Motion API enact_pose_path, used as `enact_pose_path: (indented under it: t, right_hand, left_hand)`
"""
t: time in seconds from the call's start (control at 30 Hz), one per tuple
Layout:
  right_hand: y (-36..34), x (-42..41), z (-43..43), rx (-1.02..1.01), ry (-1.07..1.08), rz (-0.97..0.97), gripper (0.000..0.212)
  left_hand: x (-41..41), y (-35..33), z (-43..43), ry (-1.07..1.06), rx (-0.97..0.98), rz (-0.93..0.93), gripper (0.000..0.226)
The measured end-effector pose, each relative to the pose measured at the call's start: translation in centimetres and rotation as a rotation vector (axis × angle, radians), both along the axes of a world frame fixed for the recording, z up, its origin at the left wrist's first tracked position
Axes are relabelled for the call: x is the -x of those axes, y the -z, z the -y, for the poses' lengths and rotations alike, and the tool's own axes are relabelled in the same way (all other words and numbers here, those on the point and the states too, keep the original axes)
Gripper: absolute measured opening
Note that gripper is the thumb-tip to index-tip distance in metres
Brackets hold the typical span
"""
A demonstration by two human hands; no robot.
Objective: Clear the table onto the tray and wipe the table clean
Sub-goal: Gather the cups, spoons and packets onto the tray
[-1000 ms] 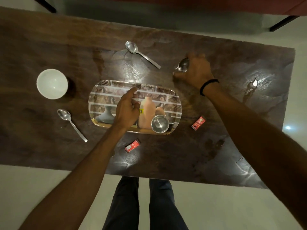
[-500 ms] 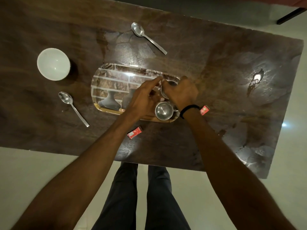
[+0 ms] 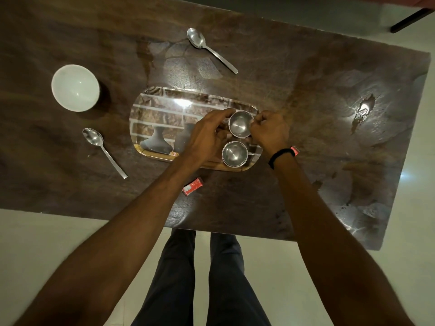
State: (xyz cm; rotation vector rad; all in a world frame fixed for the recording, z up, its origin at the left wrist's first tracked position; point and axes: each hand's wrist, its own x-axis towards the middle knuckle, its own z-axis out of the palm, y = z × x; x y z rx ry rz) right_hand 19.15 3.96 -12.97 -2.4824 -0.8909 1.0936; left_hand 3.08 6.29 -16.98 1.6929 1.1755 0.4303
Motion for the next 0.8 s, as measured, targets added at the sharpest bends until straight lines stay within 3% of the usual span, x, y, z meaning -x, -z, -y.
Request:
enact_pose_path:
  t: [0.13,0.33,0.47,0.6,0.7,0.77,0.8]
  right_hand:
    - [0.7,-0.1,0.6,-0.028,0.041,-0.007,0.020]
    - [0.8,-0.3,0.6,-0.045,0.029,0.005,0.006]
    - [0.8,-0.7,0.8,-0.048,-0.011,0.018,0.013]
    - [0.2,-1.6,1.7,-0.043,-0.051,0.006,0.027]
    - [-0.5,-2.7,3.7,-0.020,-0.071,0.062,0.021]
    - [0.0,-2.7,5.4,0.024,-0.057,-0.037,0.011]
    - [0.5,-2.4,6.1,0.046,-0.039,-0.133,0.017]
  left_hand:
    - [-0.2,0.2,0.1,0.000,-0.019,0.009,0.055]
    - [-0.4,0.1,0.4,-0.021,0.034,0.028,0.053]
    - [-0.3,0.0,0.5,-0.023,0.055,0.036,0.052]
    - [0.1,0.2,0.6,-0.062,0.054,-0.078,0.045]
    - [1.2,0.4,1.2,-0.190,0.353,-0.182,0.026]
    - [1.3,0.0,2.1,-0.310,0.721,-0.039,0.016]
    - [1.1,-0.3,2.6,-0.344,0.846,0.027,0.015]
